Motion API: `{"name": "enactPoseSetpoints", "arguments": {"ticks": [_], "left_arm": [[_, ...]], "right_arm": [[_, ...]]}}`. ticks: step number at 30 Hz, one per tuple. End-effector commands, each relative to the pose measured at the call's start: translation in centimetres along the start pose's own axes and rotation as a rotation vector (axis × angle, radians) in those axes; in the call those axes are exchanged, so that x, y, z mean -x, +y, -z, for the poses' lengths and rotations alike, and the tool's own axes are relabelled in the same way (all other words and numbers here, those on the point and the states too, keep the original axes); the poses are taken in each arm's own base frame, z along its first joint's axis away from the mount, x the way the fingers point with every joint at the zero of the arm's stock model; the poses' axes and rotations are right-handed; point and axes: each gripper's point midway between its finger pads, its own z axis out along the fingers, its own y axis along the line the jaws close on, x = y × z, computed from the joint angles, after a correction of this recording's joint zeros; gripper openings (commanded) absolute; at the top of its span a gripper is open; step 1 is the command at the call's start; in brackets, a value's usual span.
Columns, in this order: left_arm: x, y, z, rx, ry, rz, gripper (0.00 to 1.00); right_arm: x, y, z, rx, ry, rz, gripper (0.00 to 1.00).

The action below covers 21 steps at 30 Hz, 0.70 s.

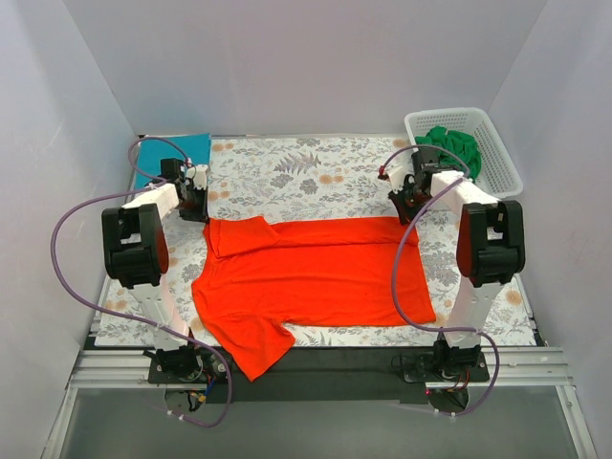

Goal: Fold and stack the t-shirts
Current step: Fold the tshirt

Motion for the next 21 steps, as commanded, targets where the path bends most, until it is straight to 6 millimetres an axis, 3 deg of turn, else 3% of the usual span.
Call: {"name": "enactPoseSetpoints", "arguments": {"ticks": [1,7,11,16,21], "left_arm": [[-1.7,0.4,0.5,0.042,0.052,-0.007,0.0],[-1.5,2.5,0.4,0.141,0.037,-0.018,0.0],[-0.9,4.6,0.4,0.196,0.027,0.001,0.0],[0.1,5.9,0.2,0.224,0.011,0.021,0.0],[1.7,5.5,0.1,0.179,-0.01,0.025,0.0]], "right_arm": [[-0.4,0.1,-1.7,0.003,0.023,0.009,0.01],[-1.2,-2.5,-4.4,-0.088,0.099,-0.037,0.01],[-0.8,-3.5,-4.7,-0.13,0.104,-0.072,0.01],[1.1,-3.9,-4.6,-0.147,0.063,-0.105,0.01],[3.1,-3.4,-4.7,-0.13,0.024,-0.101,0.02]]}}
